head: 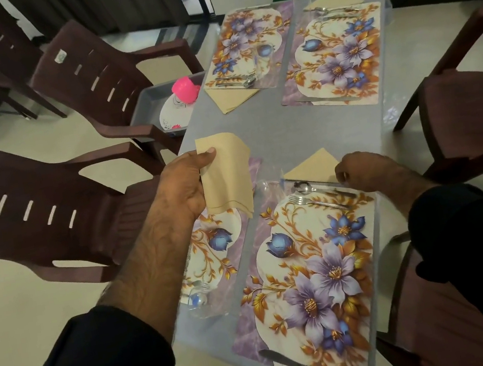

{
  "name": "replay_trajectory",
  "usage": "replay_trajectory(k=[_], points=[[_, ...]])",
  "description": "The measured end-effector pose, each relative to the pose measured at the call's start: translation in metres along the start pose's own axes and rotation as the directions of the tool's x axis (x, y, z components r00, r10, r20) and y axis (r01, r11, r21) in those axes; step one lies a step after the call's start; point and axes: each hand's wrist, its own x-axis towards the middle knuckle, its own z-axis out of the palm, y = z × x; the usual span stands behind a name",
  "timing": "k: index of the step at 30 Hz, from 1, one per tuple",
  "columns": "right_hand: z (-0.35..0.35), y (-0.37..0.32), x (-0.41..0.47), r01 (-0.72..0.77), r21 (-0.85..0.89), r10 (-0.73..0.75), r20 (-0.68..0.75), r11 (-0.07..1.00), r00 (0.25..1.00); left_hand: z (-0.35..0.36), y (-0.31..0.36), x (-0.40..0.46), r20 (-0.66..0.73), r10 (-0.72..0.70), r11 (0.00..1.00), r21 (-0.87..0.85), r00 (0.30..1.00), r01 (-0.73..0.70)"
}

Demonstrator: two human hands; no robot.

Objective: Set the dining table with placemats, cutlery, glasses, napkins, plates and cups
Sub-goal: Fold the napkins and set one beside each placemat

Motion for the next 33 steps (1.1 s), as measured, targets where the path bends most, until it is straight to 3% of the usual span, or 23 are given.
replay_trajectory(k=[6,10,13,15,17,18,21,27,33], points=[[-0.014,-0.02,-0.025,-0.07,0.085,0.073,-0.031,0.994,0.997,0.007,0.003,-0.032,0.057,0.012,0.999,0.034,0.998,-0.014],[-0.035,-0.063,-0.061,-0.026,0.416,0.155,-0.28,0.909,0.947,0.007,0.003,-0.059,0.096,0.014,0.997,0.068,0.995,-0.02],[-0.043,-0.113,-0.097,0.095,0.735,0.281,-0.372,0.671,0.885,-0.001,0.0,-0.077,0.147,-0.004,0.997,0.079,0.989,-0.007],[-0.049,-0.148,-0.12,0.167,0.913,0.307,-0.291,0.373,0.906,-0.009,-0.002,-0.084,0.179,-0.008,0.997,0.081,0.984,-0.007],[-0.058,-0.182,-0.141,0.171,0.985,0.243,-0.174,0.034,0.954,-0.021,-0.004,-0.091,0.221,-0.003,0.997,0.072,0.975,-0.013],[-0.061,-0.196,-0.149,0.137,0.987,0.181,-0.12,-0.085,0.976,-0.029,-0.004,-0.093,0.241,0.002,0.997,0.076,0.971,-0.022],[-0.062,-0.235,-0.166,0.068,0.963,0.012,-0.067,-0.26,0.998,-0.062,-0.003,-0.099,0.3,0.024,0.993,0.101,0.953,-0.057],[-0.066,-0.329,-0.192,0.112,0.918,-0.043,-0.138,-0.379,0.989,-0.171,-0.007,-0.114,0.407,0.108,0.983,0.092,0.907,-0.158],[-0.085,-0.437,-0.21,0.169,0.89,-0.057,-0.213,-0.424,0.975,-0.295,-0.016,-0.137,0.327,0.213,0.974,0.007,0.921,-0.228]])
